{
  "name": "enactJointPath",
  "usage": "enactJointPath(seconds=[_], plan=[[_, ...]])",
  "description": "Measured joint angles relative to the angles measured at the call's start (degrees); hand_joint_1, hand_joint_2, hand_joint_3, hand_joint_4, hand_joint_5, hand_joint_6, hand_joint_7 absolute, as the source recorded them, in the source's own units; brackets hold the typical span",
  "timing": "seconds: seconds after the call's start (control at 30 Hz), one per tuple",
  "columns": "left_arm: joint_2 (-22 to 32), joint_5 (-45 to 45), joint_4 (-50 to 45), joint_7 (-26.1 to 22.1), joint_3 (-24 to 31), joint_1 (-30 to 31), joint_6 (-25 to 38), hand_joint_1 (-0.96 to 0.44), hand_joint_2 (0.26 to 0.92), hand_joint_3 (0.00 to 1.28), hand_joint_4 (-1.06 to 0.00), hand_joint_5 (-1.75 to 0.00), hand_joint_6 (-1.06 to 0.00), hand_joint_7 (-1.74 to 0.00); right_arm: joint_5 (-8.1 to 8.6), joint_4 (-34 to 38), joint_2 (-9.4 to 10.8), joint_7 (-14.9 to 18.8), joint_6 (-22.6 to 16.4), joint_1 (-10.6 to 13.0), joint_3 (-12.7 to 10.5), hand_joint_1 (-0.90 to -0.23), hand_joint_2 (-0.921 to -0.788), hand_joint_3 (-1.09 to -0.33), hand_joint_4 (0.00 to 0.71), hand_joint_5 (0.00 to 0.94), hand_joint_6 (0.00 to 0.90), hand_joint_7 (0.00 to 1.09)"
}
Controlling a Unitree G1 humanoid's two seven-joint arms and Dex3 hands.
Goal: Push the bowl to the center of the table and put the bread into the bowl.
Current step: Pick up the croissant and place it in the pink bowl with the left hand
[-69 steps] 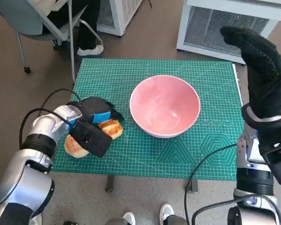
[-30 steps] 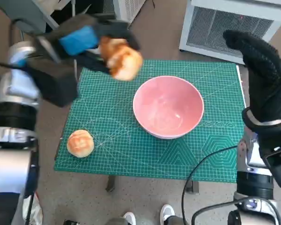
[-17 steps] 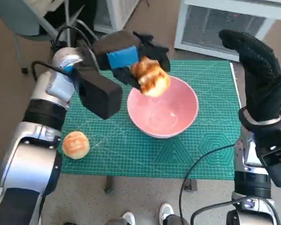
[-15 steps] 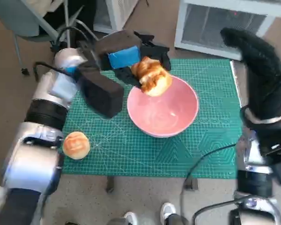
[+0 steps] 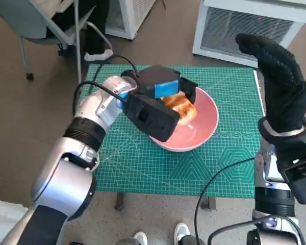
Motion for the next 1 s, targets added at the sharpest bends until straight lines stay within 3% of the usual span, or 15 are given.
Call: enactJointPath(seconds=[0.03,0.1,0.13,0.23,0.37,0.7,1.0], plan=[[-0.26,-0.06,0.03,-0.06,0.00,0.13,0.38,-0.05,0.916,0.19,-0.38,-0.87,-0.38,-1.00,-0.01,-0.06,-0.02,0.00,0.08,0.02,0.00,-0.620,-0.921,-0.742,0.301,0.001,0.004,0.65],[-0.73,-0.10,0.05,-0.38,-0.01,0.58,1.11,-0.09,0.918,0.16,-0.36,-0.50,-0.34,-0.72,-0.04,-0.24,-0.01,0.00,0.21,0.02,0.03,-0.620,-0.921,-0.742,0.301,0.001,0.004,0.65],[-0.89,-0.11,0.09,-0.64,-0.06,0.80,1.42,-0.14,0.913,0.12,-0.29,-0.32,-0.29,-0.56,-0.06,-0.34,-0.01,0.00,0.30,0.02,0.04,-0.620,-0.921,-0.742,0.301,0.001,0.003,0.65],[-1.20,-0.13,0.30,-2.59,-0.18,1.47,2.76,-0.24,0.918,0.09,-0.13,-0.10,-0.18,-0.34,-0.09,-0.73,-0.02,-0.01,0.63,0.06,0.03,-0.621,-0.921,-0.742,0.300,0.001,0.003,0.65],[-1.17,-0.21,0.31,-6.01,-0.17,2.10,4.42,-0.37,0.920,0.08,-0.03,-0.02,-0.11,-0.24,-0.10,-1.28,-0.09,-0.01,0.77,0.16,-0.01,-0.622,-0.921,-0.742,0.299,0.000,0.002,0.65],[1.76,-1.53,-1.83,-7.61,1.35,3.03,0.31,-0.60,0.921,0.14,0.00,0.00,-0.07,-0.21,-0.24,-1.38,-0.08,-0.02,0.78,0.21,0.02,-0.622,-0.921,-0.741,0.297,0.000,-0.001,0.65],[8.76,-5.22,-6.40,-7.84,4.76,4.68,-8.74,-0.62,0.921,0.16,-0.12,-0.06,-0.16,-0.27,-0.23,-1.29,0.05,-0.04,0.77,0.20,0.14,-0.619,-0.921,-0.741,0.298,0.001,0.000,0.65]])
